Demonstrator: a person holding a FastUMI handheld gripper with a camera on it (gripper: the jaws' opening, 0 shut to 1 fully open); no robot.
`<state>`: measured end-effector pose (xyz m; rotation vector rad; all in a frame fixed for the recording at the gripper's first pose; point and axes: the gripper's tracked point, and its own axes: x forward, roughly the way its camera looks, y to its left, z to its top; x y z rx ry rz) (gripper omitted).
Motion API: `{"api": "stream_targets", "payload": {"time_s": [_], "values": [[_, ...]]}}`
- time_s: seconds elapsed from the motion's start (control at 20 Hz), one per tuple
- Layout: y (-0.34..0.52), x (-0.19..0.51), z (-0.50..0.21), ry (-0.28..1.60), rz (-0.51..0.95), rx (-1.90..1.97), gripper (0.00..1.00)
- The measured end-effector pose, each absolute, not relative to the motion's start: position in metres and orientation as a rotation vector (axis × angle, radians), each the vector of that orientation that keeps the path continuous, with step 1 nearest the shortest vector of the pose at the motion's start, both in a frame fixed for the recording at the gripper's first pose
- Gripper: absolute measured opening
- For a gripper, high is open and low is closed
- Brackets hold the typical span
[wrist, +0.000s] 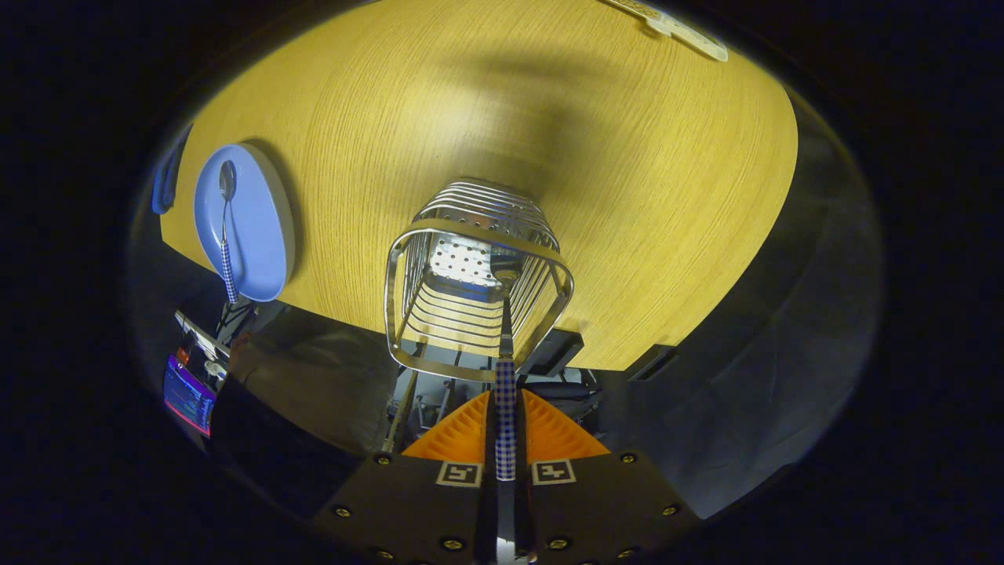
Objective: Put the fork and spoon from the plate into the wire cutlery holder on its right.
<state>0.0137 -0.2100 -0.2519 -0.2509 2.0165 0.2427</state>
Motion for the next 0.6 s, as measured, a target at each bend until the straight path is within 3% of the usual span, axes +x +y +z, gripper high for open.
{"api": "stream_targets", "payload": {"time_s": [0.2, 0.4, 0.6], "values": [[-0.209, 0.018, -0.248, 1.974, 0.239, -0.233, 0.1], [-0.205, 0.019, -0.239, 1.929, 0.237, -0.204, 0.21], [-0.202, 0.018, -0.222, 1.861, 0.219, -0.178, 0.22]]}}
